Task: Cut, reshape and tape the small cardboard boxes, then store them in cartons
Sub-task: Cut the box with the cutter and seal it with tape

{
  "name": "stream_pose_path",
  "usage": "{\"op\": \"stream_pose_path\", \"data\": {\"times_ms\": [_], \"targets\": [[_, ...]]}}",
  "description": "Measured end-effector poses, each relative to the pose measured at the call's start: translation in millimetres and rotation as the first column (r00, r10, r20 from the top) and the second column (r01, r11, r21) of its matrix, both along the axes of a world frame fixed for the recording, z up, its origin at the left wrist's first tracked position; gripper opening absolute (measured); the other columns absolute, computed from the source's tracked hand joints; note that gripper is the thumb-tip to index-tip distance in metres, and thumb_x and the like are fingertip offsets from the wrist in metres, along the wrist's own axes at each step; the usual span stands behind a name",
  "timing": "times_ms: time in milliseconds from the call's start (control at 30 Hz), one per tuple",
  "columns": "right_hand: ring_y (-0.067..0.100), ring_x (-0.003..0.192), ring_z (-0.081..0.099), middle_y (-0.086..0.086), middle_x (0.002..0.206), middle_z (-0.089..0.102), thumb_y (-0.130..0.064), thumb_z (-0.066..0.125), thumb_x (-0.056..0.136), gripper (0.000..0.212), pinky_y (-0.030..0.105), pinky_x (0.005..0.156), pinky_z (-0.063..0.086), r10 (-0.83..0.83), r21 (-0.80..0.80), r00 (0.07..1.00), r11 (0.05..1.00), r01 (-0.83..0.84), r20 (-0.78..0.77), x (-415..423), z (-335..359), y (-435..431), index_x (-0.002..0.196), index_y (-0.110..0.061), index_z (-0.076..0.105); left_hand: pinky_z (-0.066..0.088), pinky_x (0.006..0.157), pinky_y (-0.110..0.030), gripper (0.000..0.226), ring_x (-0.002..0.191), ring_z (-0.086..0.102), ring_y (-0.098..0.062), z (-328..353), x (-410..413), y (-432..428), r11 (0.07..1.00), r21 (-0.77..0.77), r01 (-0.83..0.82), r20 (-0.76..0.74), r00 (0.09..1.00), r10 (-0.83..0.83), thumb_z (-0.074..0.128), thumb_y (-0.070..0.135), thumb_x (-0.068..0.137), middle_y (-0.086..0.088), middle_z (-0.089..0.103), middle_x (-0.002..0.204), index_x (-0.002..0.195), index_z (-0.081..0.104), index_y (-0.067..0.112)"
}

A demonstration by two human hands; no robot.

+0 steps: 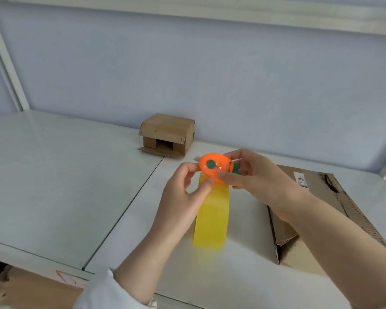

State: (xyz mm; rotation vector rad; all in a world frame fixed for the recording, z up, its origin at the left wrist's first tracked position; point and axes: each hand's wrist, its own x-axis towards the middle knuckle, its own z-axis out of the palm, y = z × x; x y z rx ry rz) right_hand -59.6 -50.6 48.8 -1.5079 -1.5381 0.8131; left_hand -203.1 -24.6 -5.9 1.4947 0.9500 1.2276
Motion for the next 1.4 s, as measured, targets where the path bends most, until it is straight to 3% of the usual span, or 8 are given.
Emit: {"op": "stream_pose_path", "data": {"times_ms": [167,367,600,767,933,1133,1233,1400], "targets": [[0.017,0.079,0.062,-0.003,0.081,0.067,-0.021,0.073,0.079,0.017,0.032,0.075,0.053,-0.137,0.234,0.989,0.961,0.148,-0.06,-2,-7,-3,0.084,-0.017,0.058,0.042,0.101,-0.03,0.007,0.106,0.059,-0.008,3,3,3,0.998,0.053,0.026,-0.069,0.997,-0.022,0.066,0.031,0.082,0.014,0.068,0.097,0.086,0.066,0.024],[-0.004,0.076,0.056,-0.027,0.081,0.056,-0.02,0.07,0.083,0.031,0.006,0.063,0.039,-0.354,0.455,0.934,0.841,0.293,0.055,-20,-18,-9,0.078,-0.034,0.043,0.036,0.073,-0.005,0.018,0.092,0.056,-0.001,5,14,0,0.992,0.127,-0.016,-0.104,0.994,0.029,0.063,0.026,0.085,0.013,0.063,0.084,0.071,0.055,0.02],[0.008,0.073,0.052,-0.001,0.091,0.061,-0.039,0.063,0.084,0.025,0.021,0.066,0.039,-0.212,0.003,0.974,0.977,0.213,-0.074,-8,-2,-2,0.097,-0.02,0.053,0.042,0.083,-0.028,0.034,0.091,0.06,-0.021,4,15,-1,0.994,0.108,0.01,-0.059,0.998,-0.004,0.063,0.051,0.074,-0.007,0.066,0.089,0.071,0.055,0.018],[0.004,0.067,0.054,-0.005,0.092,0.068,-0.041,0.044,0.096,0.037,0.018,0.065,0.036,-0.167,-0.103,0.976,0.983,0.154,-0.138,-8,5,4,0.099,-0.011,0.065,0.044,0.079,-0.042,0.035,0.082,0.057,-0.026,7,20,-11,0.99,0.139,0.014,-0.065,0.998,-0.005,0.059,0.052,0.075,-0.013,0.065,0.088,0.072,0.052,0.017],[0.013,0.093,0.063,-0.004,0.091,0.069,-0.036,0.038,0.1,0.033,0.025,0.086,0.045,-0.262,-0.137,0.829,0.965,0.224,-0.494,-12,0,0,0.098,-0.016,0.063,0.041,0.072,-0.033,0.021,0.083,0.056,-0.028,14,24,-14,0.977,0.21,-0.048,-0.031,0.998,0.056,0.062,0.03,0.087,-0.012,0.064,0.084,0.076,0.057,0.013],[0.014,0.061,0.052,0.003,0.077,0.067,-0.028,0.041,0.1,0.026,0.019,0.048,0.039,-0.222,-0.048,0.378,0.907,0.418,-0.899,25,48,-15,0.086,-0.013,0.056,0.044,0.077,-0.023,0.021,0.075,0.058,-0.005,63,35,-18,0.942,0.332,-0.053,0.094,0.995,0.022,0.061,0.037,0.08,0.011,0.065,0.073,0.065,0.052,0.025],[0.013,0.062,0.057,0.001,0.074,0.063,-0.024,0.046,0.099,0.023,0.02,0.054,0.042,-0.293,0.058,0.452,0.786,0.616,-0.842,82,62,-41,0.083,-0.012,0.059,0.047,0.088,-0.04,0.018,0.083,0.062,-0.012,90,48,-21,0.958,0.286,-0.005,0.221,0.973,-0.061,0.063,0.029,0.084,0.009,0.07,0.078,0.068,0.056,0.026],[0.021,0.074,0.06,0.003,0.09,0.063,-0.022,0.049,0.097,0.018,0.025,0.06,0.046,-0.786,-0.092,0.545,0.59,0.802,-0.292,183,-19,-93,0.104,-0.009,0.059,0.051,0.06,-0.019,0.017,0.065,0.062,-0.004,111,74,-29,0.967,0.228,0.116,0.313,0.931,-0.186,0.056,0.02,0.091,0.011,0.068,0.069,0.075,0.051,0.02]]}}
